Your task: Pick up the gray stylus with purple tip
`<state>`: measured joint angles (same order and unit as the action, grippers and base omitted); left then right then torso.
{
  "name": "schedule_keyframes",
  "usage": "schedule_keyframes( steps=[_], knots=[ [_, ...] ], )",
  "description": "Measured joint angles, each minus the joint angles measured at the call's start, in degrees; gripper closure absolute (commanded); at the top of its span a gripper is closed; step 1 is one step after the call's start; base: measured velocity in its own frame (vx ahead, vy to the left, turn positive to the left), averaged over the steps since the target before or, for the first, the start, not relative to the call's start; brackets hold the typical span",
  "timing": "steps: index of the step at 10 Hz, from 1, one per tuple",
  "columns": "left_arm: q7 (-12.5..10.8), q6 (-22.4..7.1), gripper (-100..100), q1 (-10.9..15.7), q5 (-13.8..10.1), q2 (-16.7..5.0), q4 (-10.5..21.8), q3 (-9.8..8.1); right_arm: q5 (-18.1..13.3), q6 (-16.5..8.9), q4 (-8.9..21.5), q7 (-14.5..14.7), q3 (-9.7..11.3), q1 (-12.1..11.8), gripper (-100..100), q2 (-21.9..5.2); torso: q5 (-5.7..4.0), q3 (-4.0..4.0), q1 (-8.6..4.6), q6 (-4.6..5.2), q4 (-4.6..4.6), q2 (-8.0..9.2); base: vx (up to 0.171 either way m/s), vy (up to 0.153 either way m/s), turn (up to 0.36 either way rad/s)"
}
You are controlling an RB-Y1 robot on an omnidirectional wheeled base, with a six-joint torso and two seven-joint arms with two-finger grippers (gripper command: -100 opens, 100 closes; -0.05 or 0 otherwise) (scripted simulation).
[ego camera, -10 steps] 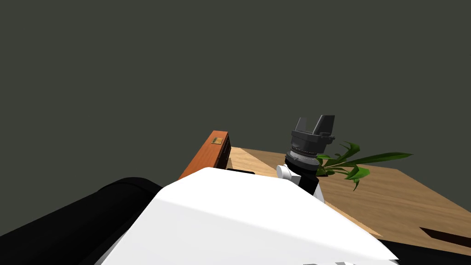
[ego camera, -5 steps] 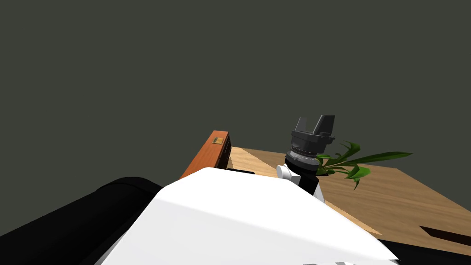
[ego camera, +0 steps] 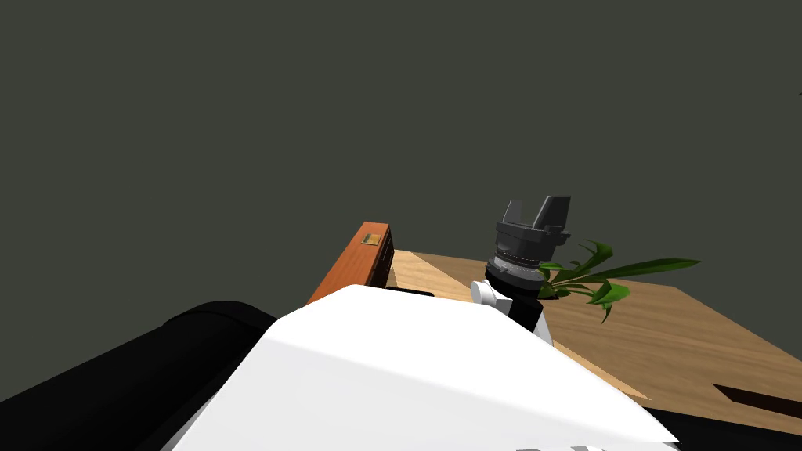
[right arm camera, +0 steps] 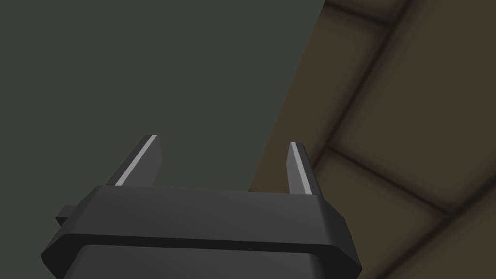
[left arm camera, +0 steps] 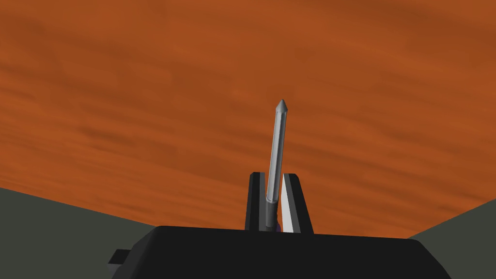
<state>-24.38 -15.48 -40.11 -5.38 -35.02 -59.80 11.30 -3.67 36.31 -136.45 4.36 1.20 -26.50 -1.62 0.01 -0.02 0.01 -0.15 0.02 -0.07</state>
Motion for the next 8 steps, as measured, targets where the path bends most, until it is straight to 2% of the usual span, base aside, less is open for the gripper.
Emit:
schedule_keyframes(
  steps=[1, 2, 7, 8],
  knots=[
    [0.00, 0.00, 0, 0.00, 0.00, 0.00, 0.00, 0.00, 0.00, 0.00, 0.00, 0.00, 0.00, 0.00, 0, 0.00, 0.00, 0.00, 0.00, 0.00, 0.00, 0.00, 0.000, 0.000, 0.000],
    [0.00, 0.00, 100, 0.00, 0.00, 0.00, 0.00, 0.00, 0.00, 0.00, 0.00, 0.00, 0.00, 0.00, 0, 0.00, 0.00, 0.00, 0.00, 0.00, 0.00, 0.00, 0.006, -0.019, 0.004],
    [-2.66, -1.66, 100, -4.08, -0.51, -3.28, -6.24, 0.82, 0.00, 0.00, 0.00, 0.00, 0.00, 0.00, 0, 0.00, -0.04, -0.03, -0.14, 0.00, -0.01, -0.05, 0.012, -0.030, 0.005],
    [-2.79, -1.80, 0, -4.18, -0.51, -3.35, -6.43, 0.83, 0.00, 0.00, 0.00, 0.00, 0.00, 0.00, 0, 0.00, -0.02, -0.01, -0.08, 0.00, 0.00, -0.03, 0.000, 0.000, 0.000]
  ],
)
